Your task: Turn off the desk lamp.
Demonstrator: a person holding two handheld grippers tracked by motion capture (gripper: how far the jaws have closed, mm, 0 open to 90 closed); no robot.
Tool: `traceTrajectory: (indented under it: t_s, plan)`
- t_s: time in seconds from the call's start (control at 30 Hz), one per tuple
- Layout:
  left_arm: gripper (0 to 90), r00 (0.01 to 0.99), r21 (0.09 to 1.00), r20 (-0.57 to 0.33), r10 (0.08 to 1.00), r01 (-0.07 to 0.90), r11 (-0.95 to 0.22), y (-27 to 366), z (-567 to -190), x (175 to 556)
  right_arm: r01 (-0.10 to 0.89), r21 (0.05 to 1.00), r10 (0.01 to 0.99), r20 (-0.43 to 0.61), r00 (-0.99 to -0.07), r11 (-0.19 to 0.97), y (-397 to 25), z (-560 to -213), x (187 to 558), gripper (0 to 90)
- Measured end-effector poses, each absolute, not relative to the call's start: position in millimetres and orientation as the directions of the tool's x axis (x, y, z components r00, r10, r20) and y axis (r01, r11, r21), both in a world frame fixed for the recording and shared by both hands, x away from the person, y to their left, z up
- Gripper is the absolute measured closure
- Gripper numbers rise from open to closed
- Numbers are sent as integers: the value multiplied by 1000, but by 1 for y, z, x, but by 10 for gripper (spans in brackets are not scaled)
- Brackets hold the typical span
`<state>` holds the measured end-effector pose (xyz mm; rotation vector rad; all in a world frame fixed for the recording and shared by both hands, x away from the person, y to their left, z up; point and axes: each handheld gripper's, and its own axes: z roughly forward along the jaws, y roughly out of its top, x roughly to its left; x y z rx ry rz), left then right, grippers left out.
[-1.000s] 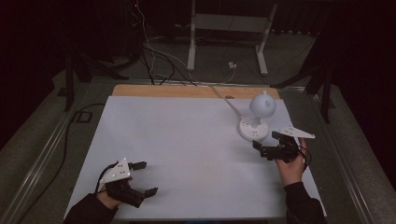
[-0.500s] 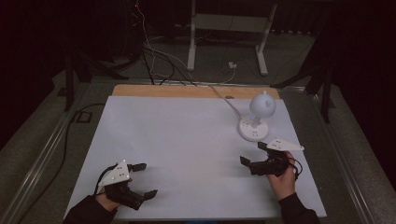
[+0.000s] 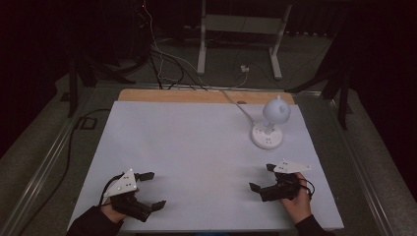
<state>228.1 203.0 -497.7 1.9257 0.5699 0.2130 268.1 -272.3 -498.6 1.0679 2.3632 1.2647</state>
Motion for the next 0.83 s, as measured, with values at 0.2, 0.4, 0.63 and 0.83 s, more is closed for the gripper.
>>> traceTrajectory:
  t_s: [0.2,0.4,0.63,0.83]
  plan:
    - [5,870,901,-109,481,290,-321,203,-498,228,483,783,642,144,-753,392,-281,-508,263,0]
    - [4,870,900,-109,481,292,-323,202,-498,228,475,773,618,138,-774,422,-286,-512,262,0]
    - [5,870,900,-110,481,293,-324,203,-498,228,479,771,604,158,-781,419,-287,-514,266,0]
    - [5,870,899,-108,480,291,-326,202,-498,228,478,769,602,154,-783,425,-286,-514,266,0]
